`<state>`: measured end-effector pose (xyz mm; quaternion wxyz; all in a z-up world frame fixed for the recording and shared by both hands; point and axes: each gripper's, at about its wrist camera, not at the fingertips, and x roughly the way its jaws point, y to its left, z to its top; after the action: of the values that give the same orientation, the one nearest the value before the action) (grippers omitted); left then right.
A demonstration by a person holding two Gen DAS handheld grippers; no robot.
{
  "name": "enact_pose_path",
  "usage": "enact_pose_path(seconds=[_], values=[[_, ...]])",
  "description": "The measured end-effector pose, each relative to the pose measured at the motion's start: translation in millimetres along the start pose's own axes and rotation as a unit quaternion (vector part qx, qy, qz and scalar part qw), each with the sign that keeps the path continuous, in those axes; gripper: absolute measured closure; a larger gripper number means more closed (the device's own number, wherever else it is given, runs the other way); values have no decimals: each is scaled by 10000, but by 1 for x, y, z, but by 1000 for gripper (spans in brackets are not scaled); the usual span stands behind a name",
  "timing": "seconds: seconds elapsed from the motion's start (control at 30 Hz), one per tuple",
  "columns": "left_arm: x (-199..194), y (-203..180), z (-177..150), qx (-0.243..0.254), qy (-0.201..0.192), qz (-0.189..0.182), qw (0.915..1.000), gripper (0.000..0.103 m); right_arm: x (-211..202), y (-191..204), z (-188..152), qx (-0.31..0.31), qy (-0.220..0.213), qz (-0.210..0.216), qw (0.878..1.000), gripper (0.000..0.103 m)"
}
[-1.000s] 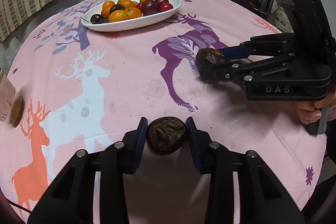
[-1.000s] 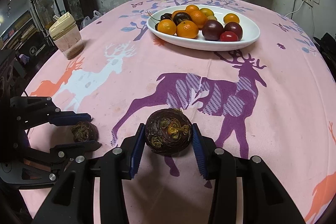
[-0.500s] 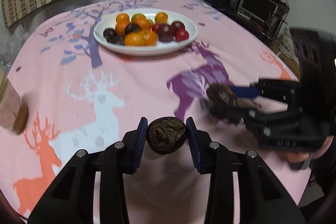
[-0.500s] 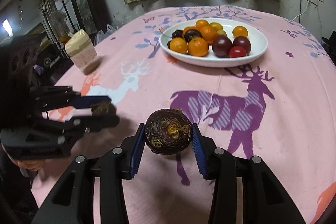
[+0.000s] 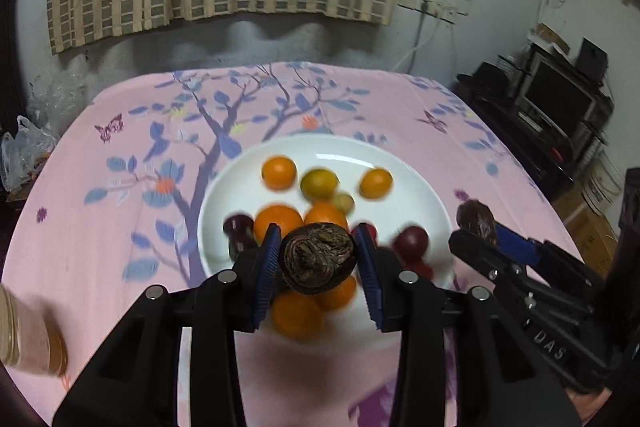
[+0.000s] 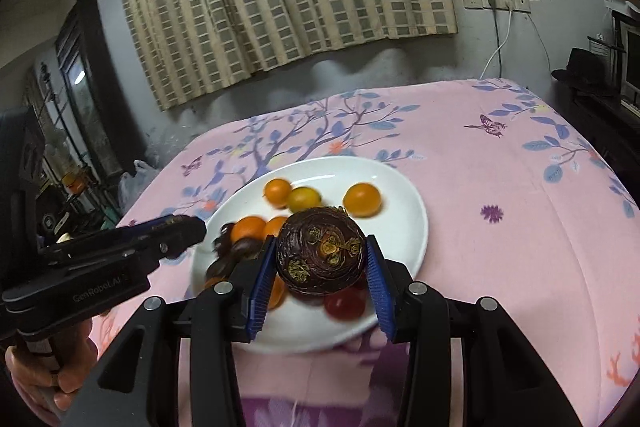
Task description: Organize fruits
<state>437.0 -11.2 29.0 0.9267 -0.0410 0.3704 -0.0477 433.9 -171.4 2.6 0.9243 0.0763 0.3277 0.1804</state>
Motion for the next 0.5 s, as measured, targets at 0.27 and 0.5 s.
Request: enact_pose_path(seconds=[0.27,0.5], values=[[62,18,11,-238,415,383,9981,58,58,-9,3,-176,381,-56,9991,59],[36,14,1,125,21,900,9959,10,29,4,-6,-391,195,-100,9990,32]])
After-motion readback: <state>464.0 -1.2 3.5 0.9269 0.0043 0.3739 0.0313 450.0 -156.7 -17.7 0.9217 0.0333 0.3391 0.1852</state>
